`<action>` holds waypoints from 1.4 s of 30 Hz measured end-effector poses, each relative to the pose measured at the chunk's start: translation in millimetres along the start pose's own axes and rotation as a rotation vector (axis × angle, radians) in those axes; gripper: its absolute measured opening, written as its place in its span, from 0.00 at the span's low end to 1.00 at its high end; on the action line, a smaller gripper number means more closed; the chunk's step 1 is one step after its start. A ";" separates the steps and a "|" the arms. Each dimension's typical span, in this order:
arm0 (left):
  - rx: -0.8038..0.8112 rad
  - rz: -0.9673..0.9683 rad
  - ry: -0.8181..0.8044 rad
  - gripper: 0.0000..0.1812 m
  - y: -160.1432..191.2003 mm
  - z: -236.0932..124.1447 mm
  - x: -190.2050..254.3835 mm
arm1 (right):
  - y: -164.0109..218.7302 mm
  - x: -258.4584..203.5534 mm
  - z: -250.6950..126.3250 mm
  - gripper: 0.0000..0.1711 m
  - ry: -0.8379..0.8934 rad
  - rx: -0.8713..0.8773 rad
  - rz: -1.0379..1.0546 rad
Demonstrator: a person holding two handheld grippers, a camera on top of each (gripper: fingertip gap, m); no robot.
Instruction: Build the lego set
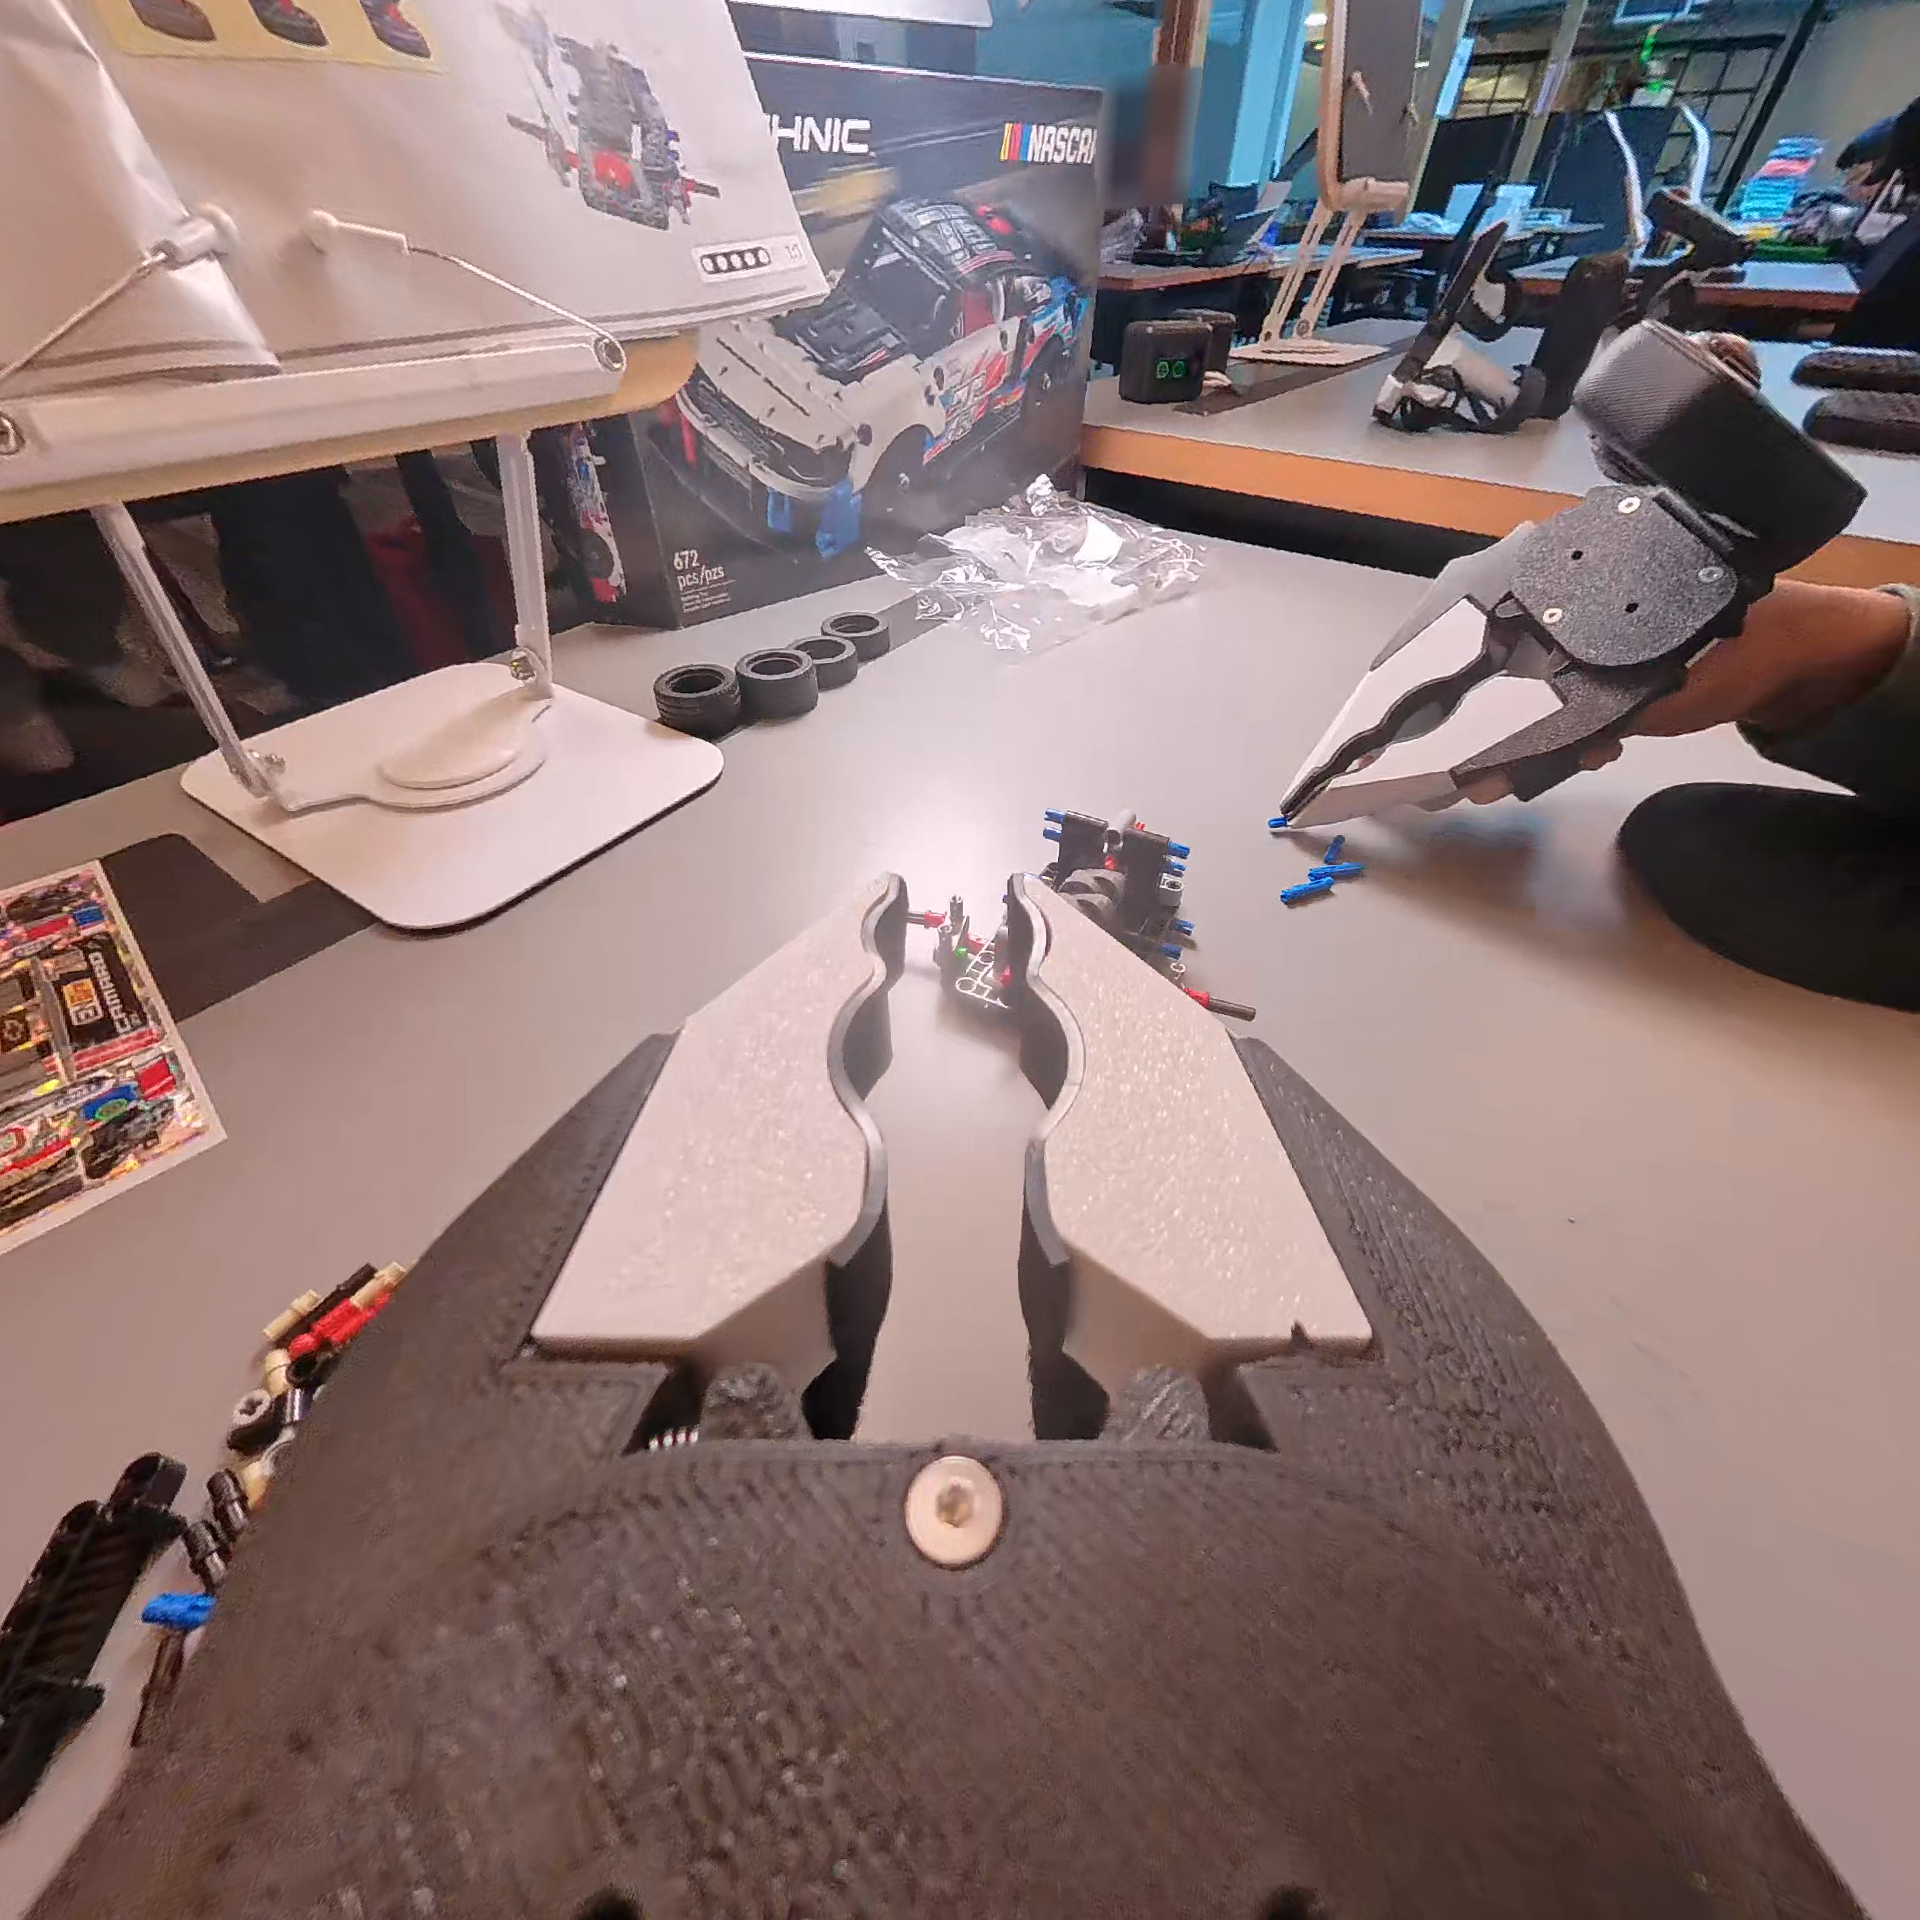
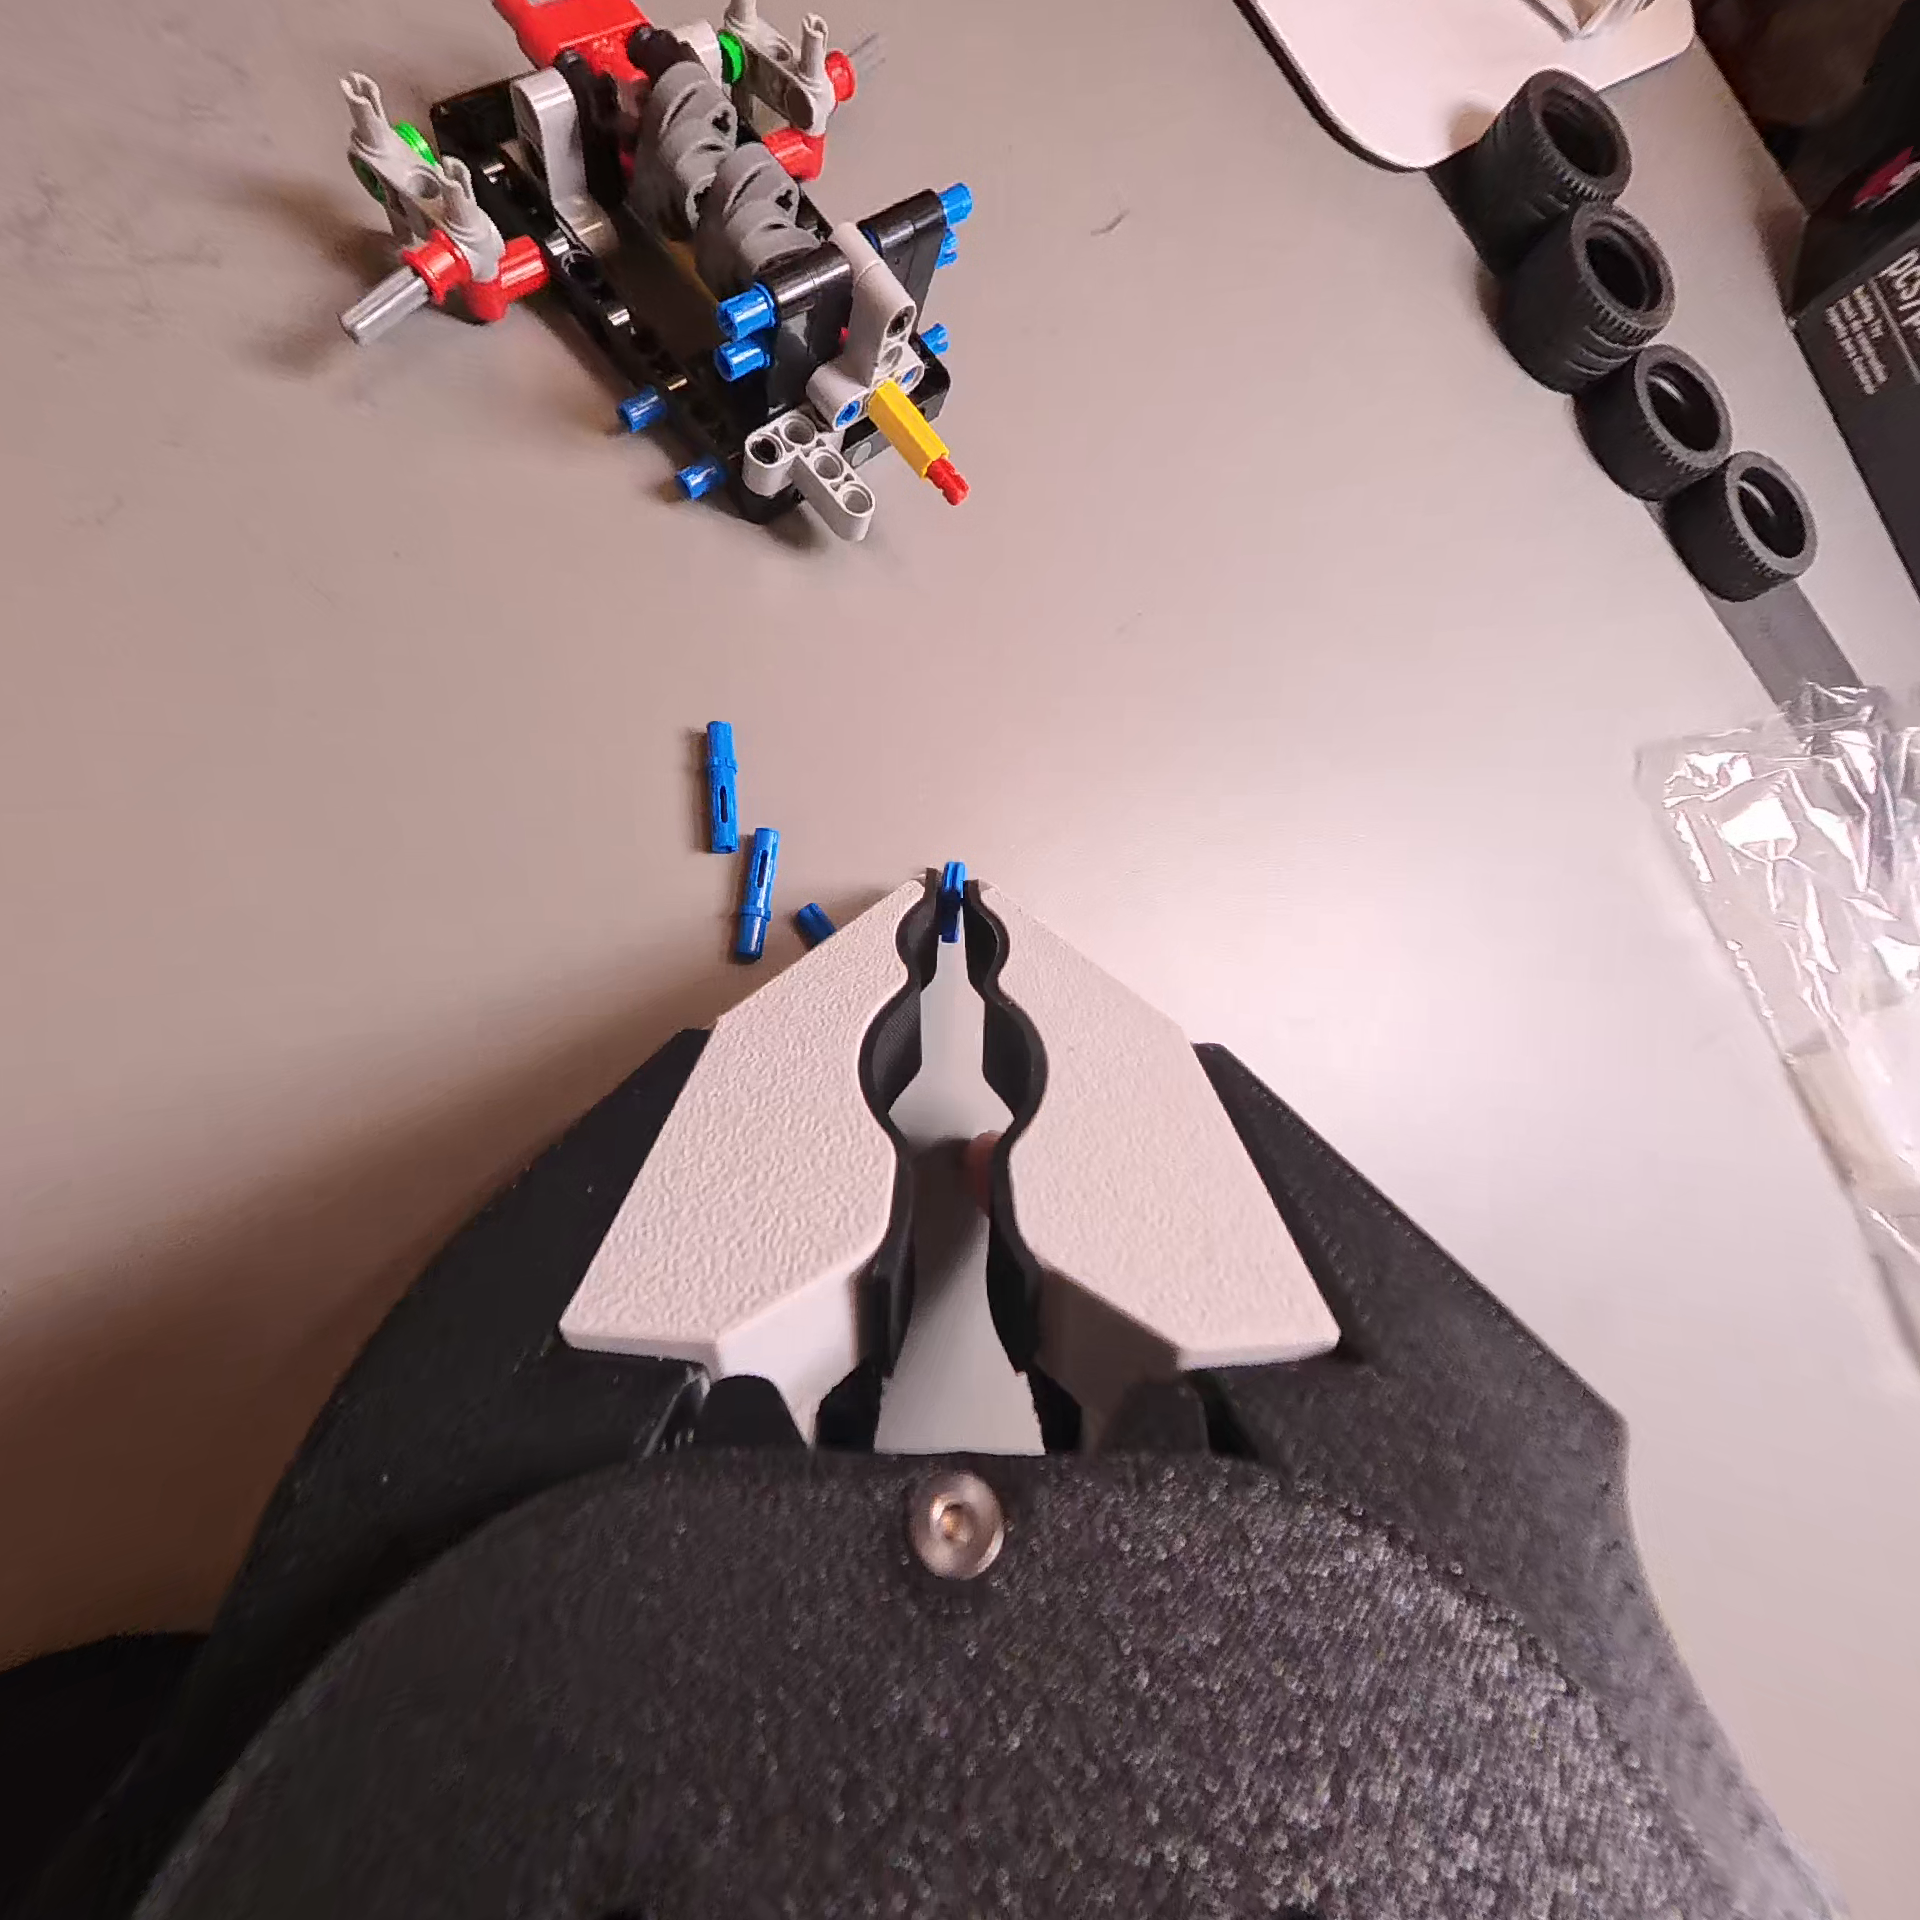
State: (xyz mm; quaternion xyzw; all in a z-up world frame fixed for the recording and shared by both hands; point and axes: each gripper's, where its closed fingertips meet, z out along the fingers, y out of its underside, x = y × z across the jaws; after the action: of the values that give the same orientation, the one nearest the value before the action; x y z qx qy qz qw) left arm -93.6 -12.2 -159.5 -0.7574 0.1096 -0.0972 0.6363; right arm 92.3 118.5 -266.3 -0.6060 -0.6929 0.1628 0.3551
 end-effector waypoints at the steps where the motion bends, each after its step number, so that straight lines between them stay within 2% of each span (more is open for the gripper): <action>1: -0.001 0.014 -0.003 0.09 -0.3 0.6 1.5 | 0.4 0.0 0.4 0.01 0.003 -0.005 -0.001; 8: -0.018 0.044 -0.018 0.09 3.7 4.3 6.0 | 2.6 -2.7 0.4 0.04 0.019 -0.024 -0.022; 15: -0.014 0.045 -0.039 0.10 3.8 2.2 2.8 | -4.5 -1.2 -2.2 0.05 -0.001 0.048 0.051; 18: -0.009 0.040 -0.054 0.10 3.7 0.9 -1.2 | -21.1 4.4 -9.9 0.08 0.015 0.161 0.088; 27: 0.032 0.035 -0.099 0.10 -4.2 -5.8 -10.5 | -93.9 12.6 -67.0 0.18 0.045 0.686 0.221; 30: 0.030 0.028 -0.107 0.10 -1.8 -6.6 -13.5 | -102.4 10.9 -75.5 0.26 0.036 0.761 0.264; 33: 0.039 0.040 -0.136 0.10 -5.2 -10.6 -19.7 | -106.3 9.7 -79.9 0.25 0.059 0.792 0.260; 36: 0.052 0.089 -0.215 0.09 -23.2 -30.2 -38.5 | -108.2 4.4 -81.0 0.19 0.044 0.796 0.254; 39: 0.063 0.091 -0.325 0.06 -53.5 -70.4 -73.9 | -107.2 -1.2 -77.7 0.16 0.023 0.774 0.236; 42: -0.065 0.030 -0.351 0.06 -53.1 -99.1 -107.1 | -109.1 -7.7 -74.7 0.14 -0.009 0.769 0.221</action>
State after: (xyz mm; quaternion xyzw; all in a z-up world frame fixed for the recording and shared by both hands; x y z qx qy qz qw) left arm -222.2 -65.8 -91.1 -0.7813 0.0113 0.0495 0.6221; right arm 65.0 72.7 -145.1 -0.4990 -0.5139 0.4500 0.5332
